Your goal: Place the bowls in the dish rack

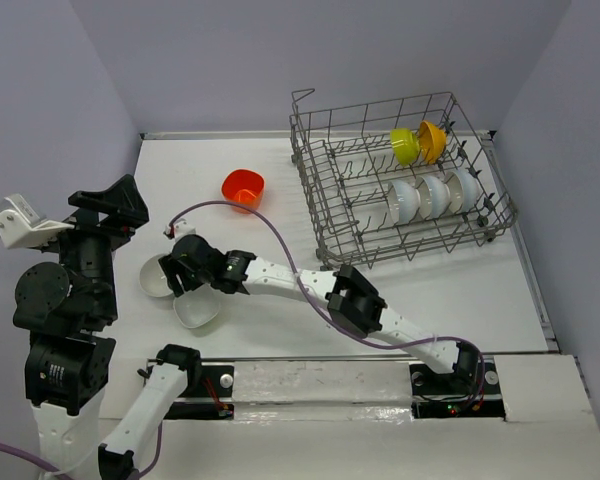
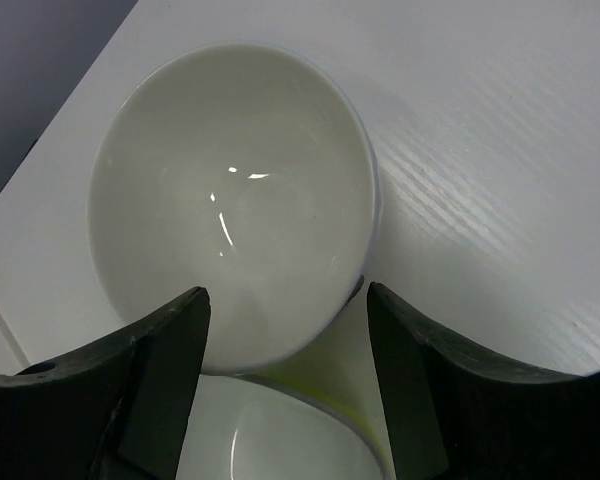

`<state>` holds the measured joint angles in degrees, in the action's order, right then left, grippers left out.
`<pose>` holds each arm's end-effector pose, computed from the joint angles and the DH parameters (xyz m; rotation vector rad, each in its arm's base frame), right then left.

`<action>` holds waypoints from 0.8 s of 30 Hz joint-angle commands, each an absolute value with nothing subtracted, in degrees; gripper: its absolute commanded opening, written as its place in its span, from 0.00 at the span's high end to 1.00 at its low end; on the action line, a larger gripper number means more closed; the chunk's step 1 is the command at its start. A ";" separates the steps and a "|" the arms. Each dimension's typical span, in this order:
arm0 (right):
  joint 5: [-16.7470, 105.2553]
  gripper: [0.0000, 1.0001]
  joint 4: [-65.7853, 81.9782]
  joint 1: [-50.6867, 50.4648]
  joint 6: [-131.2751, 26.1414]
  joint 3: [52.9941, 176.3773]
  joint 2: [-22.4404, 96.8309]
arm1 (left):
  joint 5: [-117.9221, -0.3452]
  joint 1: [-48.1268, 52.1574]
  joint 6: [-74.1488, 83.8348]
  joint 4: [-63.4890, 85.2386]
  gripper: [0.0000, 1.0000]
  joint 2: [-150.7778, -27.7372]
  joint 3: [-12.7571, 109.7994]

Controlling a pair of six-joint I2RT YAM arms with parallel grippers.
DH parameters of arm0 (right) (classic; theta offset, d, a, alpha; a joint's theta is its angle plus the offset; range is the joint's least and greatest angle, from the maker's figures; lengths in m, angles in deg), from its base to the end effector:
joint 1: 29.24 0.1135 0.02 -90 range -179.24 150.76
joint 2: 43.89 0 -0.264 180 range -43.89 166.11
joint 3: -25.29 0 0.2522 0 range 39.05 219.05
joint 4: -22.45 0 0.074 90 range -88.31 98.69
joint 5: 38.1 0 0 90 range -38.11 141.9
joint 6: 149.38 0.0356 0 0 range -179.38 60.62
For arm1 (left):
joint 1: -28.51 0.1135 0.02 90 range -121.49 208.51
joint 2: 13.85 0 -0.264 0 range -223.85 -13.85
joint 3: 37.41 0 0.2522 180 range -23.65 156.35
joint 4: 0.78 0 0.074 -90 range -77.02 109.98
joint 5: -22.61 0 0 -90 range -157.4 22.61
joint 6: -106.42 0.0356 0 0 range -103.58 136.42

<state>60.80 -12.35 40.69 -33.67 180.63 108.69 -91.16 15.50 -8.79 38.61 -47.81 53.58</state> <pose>0.2107 0.5605 0.1893 -0.7512 2.1048 0.7997 0.0421 0.0050 0.5049 -0.4887 1.2003 -0.3098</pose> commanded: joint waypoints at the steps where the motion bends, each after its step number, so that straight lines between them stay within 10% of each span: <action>1: 64.46 0.32 -8.27 40.72 -34.42 183.98 109.92 | -90.42 15.77 -8.80 37.24 0.01 -47.16 52.99; 24: 71.93 0.72 -6.78 40.72 -37.14 182.05 109.40 | -89.46 15.77 -9.07 36.53 0.01 -47.34 52.11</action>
